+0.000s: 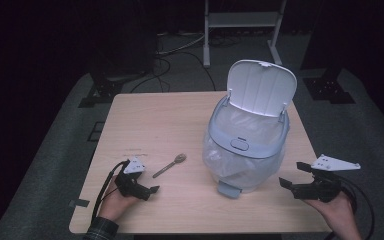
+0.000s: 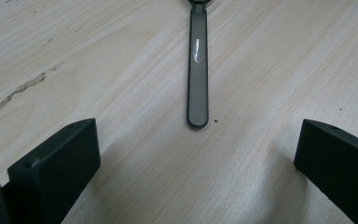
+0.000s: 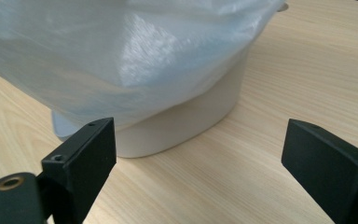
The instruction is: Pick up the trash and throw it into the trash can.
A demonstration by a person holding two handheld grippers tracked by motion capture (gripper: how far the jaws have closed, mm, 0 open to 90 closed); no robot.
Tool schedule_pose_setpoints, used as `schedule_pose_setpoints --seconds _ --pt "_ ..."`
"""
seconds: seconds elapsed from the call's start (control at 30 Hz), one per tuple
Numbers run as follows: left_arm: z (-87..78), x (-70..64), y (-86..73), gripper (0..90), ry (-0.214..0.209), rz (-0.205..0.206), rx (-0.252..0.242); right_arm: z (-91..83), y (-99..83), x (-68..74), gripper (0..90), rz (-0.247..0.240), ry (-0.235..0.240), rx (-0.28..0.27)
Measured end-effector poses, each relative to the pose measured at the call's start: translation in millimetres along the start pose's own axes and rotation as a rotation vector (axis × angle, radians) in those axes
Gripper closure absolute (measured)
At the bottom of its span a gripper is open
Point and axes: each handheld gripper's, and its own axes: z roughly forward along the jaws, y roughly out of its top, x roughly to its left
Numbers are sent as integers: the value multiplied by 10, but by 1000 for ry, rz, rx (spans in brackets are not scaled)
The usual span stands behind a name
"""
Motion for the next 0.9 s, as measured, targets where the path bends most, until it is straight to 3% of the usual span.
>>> schedule_pose_setpoints --seconds 0.13,0.4,0.9 --pt "4 -3 2 0 3 -3 -3 50 -45 -18 85 -5 -5 9" --pt "3 -3 2 0 3 -4 -2 272 -224 -84 23 -7 -36 75" --pt "21 -14 31 0 23 -5 -1 532 -438 -172 0 -13 -62 174"
